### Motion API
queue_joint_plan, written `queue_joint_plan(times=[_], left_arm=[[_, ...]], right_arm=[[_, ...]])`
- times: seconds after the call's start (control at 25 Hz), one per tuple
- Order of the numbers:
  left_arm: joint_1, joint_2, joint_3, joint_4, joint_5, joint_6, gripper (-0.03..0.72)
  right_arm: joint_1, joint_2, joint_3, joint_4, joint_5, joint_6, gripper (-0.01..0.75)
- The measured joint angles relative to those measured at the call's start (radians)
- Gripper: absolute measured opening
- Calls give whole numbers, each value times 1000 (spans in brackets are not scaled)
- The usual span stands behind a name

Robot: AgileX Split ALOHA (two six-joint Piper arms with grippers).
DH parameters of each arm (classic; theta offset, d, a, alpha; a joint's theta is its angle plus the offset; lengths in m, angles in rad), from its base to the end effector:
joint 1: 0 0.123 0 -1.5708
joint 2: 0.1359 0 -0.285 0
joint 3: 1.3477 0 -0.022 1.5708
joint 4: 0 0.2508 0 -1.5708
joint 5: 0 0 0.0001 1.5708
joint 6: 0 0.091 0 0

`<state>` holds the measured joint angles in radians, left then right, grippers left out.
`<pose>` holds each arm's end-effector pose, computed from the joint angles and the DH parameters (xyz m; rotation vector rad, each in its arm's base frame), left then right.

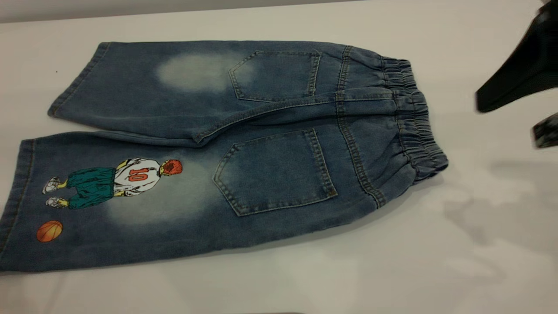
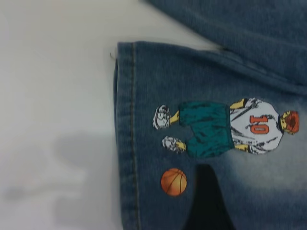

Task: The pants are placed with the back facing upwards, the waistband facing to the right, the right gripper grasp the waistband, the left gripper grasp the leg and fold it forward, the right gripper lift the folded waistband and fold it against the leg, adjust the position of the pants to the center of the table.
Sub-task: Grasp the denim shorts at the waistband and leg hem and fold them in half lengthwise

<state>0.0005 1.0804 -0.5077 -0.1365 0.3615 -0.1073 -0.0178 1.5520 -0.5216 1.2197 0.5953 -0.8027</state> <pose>0.1935 -0.0043 0.2247 -0.2624 2.4059 -0.1656 0.2292 0.0439 0.1447 0.3456 2.7012 0.8542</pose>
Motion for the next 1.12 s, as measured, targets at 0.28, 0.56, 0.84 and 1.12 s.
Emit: queue_joint_plan(times=[0.28, 0.56, 0.84, 1.12], left_arm=[[0, 0, 0, -1, -22, 1, 451], [0, 0, 0, -1, -38, 1, 451], [0, 0, 0, -1, -40, 1, 451], [0, 0, 0, -1, -40, 1, 451]], right_arm=[[0, 217, -3, 360, 11, -331, 580], [0, 408, -14, 577, 78, -532, 580], [0, 551, -75, 601, 114, -562, 580], [0, 601, -153, 603, 146, -571, 575]])
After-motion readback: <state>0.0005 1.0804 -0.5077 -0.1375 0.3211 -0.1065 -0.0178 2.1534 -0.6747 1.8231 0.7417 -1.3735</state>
